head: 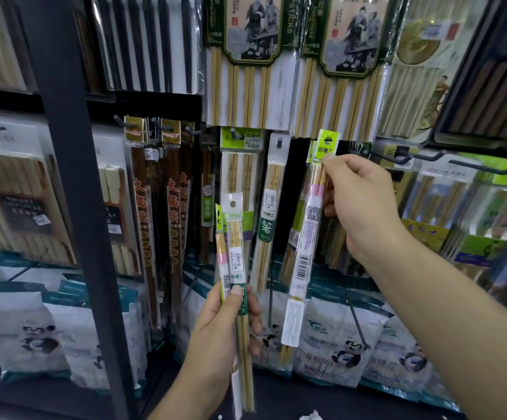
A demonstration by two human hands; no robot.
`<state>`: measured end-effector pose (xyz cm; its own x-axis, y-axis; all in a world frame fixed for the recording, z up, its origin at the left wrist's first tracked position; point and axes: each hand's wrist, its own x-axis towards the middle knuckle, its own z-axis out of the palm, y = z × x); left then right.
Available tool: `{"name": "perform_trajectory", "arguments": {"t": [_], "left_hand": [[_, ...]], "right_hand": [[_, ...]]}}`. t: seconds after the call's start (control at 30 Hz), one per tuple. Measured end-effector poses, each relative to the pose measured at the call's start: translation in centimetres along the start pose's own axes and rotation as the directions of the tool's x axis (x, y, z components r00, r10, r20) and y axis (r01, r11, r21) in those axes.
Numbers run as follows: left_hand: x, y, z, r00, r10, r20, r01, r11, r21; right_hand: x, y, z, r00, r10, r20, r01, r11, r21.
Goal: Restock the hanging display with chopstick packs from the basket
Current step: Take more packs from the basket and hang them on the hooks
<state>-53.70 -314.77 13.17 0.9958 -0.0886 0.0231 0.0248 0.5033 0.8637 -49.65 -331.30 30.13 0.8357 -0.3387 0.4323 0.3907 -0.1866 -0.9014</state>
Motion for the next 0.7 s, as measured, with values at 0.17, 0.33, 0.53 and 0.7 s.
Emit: {"name": "perform_trajectory", "arguments": {"t": [0.17, 0.33, 0.53, 0.7], "left_hand": [[-0.2, 0.2, -0.2, 1.0, -0.014, 0.026, 0.013, 0.999, 0.03], [-0.3, 0.3, -0.1, 0.999, -0.017, 0.039, 0.017, 1.0, 0.015], [-0.6, 0.6, 0.1, 0.997, -0.011, 0.077, 0.012, 1.0, -0.005], [-0.9, 1.0, 0.2, 0.993, -0.008, 0.115, 0.009, 1.0, -0.007]], "right_hand": [[0.3, 0.1, 0.2, 0.999, 0.016, -0.034, -0.017, 1.0, -0.025], [0.3, 0.5, 0.2, 0.999, 0.01, -0.03, -0.011, 0.999, -0.042], [1.1, 1.7, -0.1, 0.999, -0.017, -0.038, 0.011, 0.989, -0.148], [0.6, 2.7, -0.4, 0.994, 0.027, -0.104, -0.044, 0.986, -0.163]]}}
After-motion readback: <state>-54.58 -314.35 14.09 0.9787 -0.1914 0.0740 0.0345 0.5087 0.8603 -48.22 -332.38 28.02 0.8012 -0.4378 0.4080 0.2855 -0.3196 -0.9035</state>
